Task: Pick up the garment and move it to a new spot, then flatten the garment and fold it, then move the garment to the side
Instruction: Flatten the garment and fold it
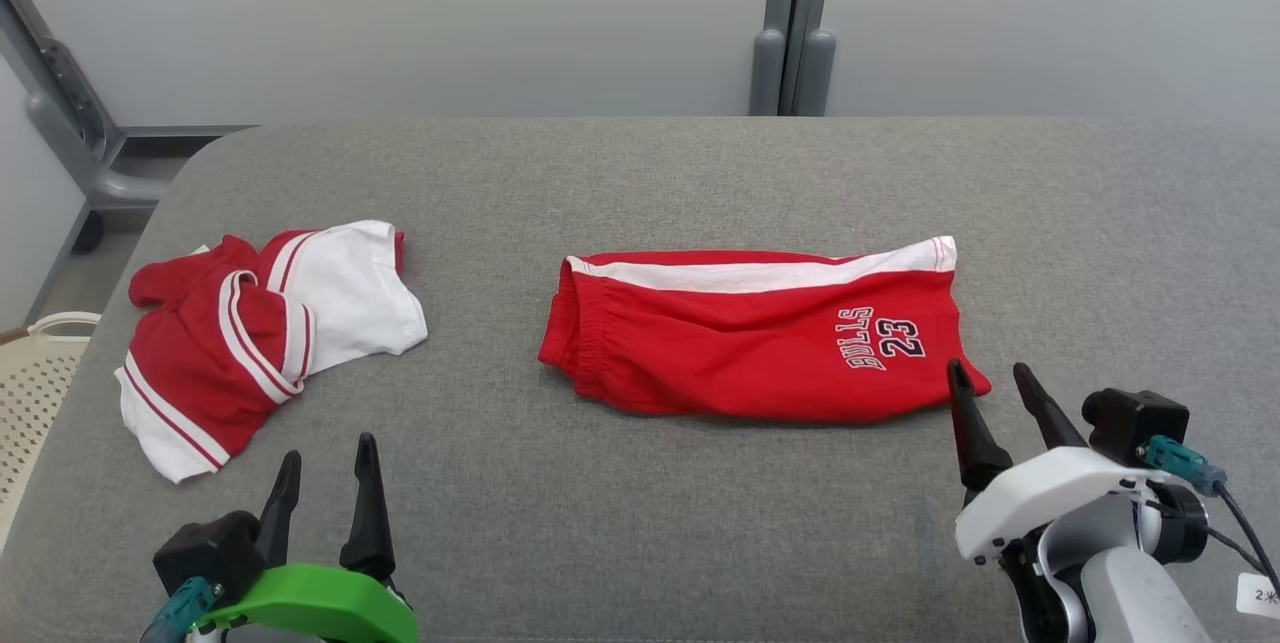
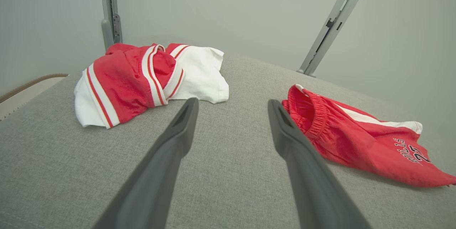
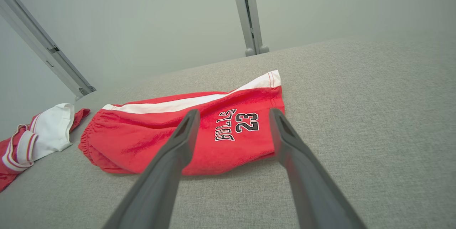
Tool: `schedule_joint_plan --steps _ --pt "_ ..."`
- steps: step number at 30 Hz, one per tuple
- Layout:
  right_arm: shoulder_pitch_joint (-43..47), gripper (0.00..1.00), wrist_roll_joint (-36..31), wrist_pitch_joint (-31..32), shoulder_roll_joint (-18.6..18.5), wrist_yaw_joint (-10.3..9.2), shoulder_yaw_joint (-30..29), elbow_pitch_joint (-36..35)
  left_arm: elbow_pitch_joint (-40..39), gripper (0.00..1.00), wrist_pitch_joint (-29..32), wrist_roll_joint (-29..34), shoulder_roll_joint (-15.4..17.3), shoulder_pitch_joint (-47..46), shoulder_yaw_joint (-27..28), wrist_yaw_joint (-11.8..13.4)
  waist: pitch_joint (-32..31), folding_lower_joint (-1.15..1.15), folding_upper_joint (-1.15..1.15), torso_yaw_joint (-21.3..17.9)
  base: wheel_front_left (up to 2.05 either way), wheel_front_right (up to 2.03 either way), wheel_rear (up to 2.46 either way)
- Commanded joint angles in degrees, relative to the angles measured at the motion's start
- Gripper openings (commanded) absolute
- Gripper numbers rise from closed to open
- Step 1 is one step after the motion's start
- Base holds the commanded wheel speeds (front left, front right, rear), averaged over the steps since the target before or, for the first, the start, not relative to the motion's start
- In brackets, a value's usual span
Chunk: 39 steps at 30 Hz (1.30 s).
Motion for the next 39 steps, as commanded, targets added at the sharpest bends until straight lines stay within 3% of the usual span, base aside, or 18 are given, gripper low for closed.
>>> schedule_joint_plan --steps 1,15,39 --pt "1.20 1.00 -0.20 -0.74 -0.27 0.00 0.44 -0.86 -0.46 1.00 -0.11 0.49 0.68 1.06 -0.05 -0.16 -0.01 0.00 0.00 -0.19 0.00 0.00 0.00" --pt "6.44 1.00 -0.47 -2.86 -0.21 0.00 2.19 -3.55 -0.71 1.00 -1.20 0.66 1.89 2.30 0.20 -0.20 -0.08 0.00 0.00 -0.79 0.00 0.00 0.00" --pt "6.03 1.00 -0.72 -1.29 -0.20 0.00 2.16 -3.97 -2.21 1.00 0.30 -0.04 2.47 2.50 -0.62 0.60 0.41 0.00 0.00 -0.85 0.00 0.00 0.00"
